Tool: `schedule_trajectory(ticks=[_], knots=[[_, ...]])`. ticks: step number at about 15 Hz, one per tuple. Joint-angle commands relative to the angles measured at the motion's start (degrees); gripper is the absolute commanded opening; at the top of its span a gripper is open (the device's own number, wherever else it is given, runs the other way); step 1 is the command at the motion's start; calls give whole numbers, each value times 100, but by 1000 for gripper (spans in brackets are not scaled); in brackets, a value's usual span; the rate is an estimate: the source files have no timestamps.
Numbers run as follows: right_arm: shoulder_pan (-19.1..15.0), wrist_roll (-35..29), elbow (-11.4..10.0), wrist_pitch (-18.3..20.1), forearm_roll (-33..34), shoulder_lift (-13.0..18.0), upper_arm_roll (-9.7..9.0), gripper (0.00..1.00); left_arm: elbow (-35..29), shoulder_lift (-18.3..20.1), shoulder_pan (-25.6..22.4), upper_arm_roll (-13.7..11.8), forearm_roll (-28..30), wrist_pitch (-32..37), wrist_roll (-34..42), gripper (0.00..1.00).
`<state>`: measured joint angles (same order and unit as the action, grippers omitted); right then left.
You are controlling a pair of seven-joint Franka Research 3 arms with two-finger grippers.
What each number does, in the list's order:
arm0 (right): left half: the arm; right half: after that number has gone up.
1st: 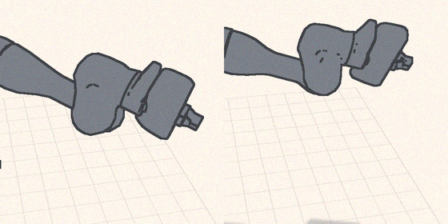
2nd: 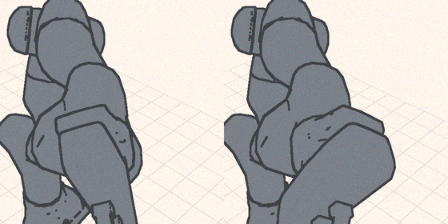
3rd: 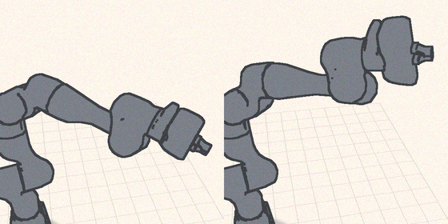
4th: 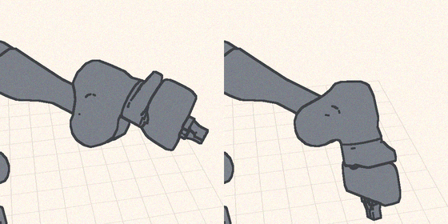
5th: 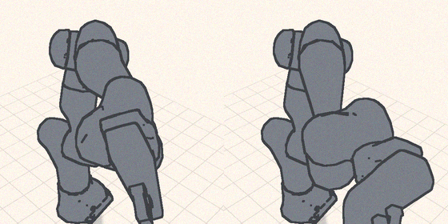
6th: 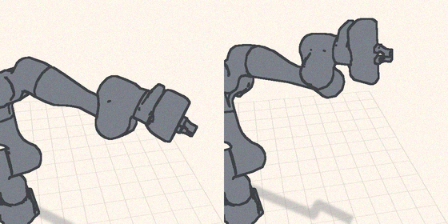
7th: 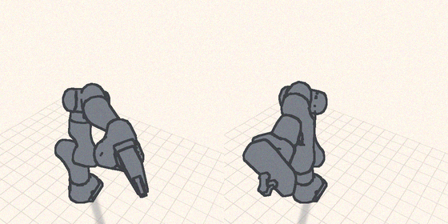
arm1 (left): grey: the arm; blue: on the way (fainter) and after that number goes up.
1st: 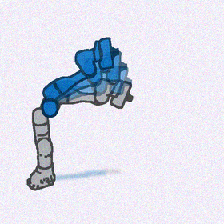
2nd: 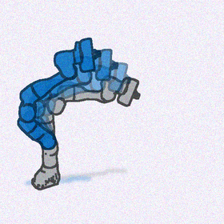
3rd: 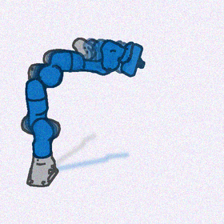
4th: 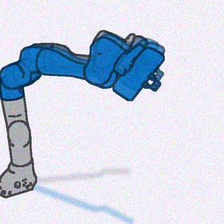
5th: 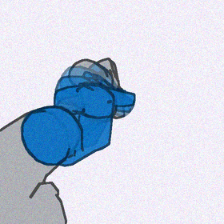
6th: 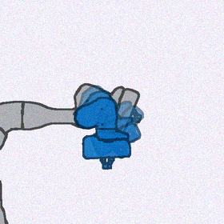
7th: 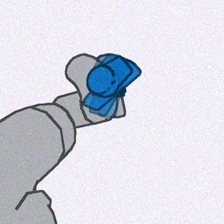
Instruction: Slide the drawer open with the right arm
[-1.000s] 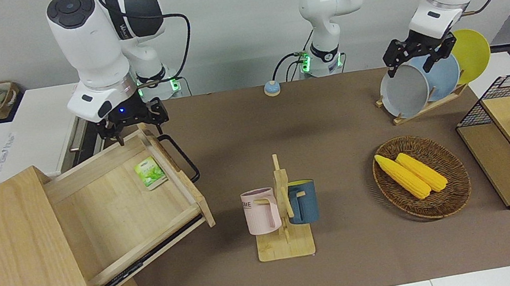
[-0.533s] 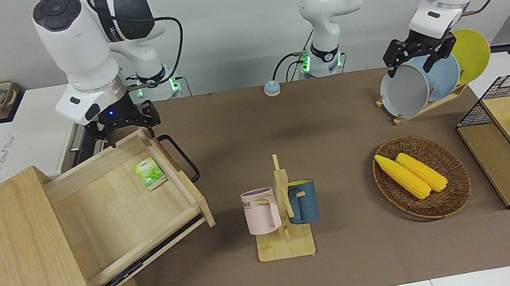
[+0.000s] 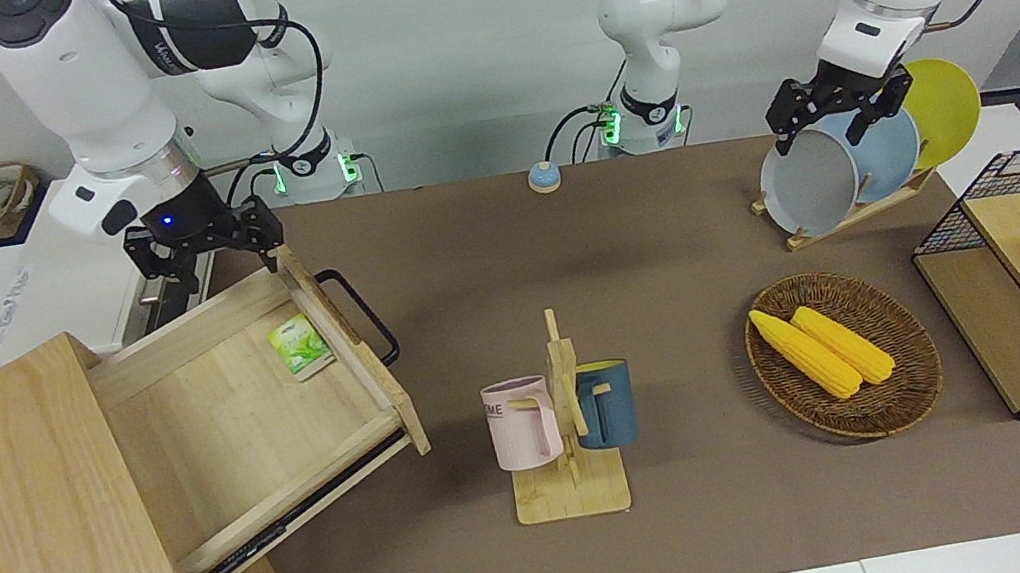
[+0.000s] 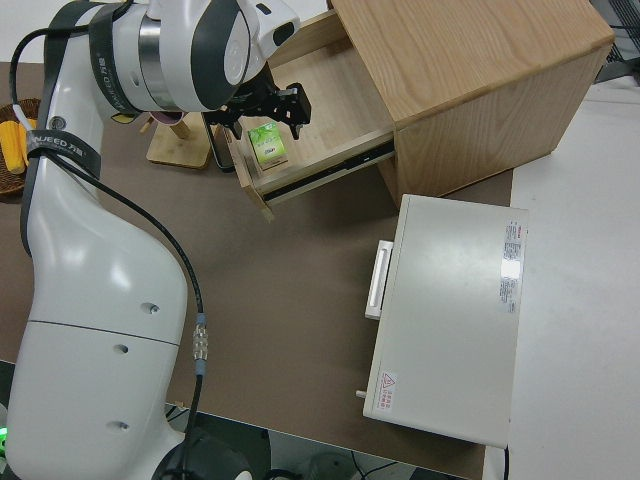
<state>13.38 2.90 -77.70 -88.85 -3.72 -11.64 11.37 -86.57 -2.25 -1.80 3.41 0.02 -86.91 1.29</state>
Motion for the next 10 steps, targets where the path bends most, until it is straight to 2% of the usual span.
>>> schedule_trajectory(ticks=[1, 4, 7, 10], knots=[[-99, 53, -491, -325, -86, 355, -91, 990, 140, -65, -22, 37, -98, 113, 56, 993], [-90, 36, -562, -334, -33, 409, -100, 990, 149, -65, -22, 37, -98, 113, 56, 993], [-99, 1, -650, -370, 361, 470, -319, 990, 149, -65, -22, 37, -98, 113, 56, 993], [-239, -61, -729, -369, 424, 540, -556, 990, 149, -65, -22, 37, -98, 113, 56, 993]])
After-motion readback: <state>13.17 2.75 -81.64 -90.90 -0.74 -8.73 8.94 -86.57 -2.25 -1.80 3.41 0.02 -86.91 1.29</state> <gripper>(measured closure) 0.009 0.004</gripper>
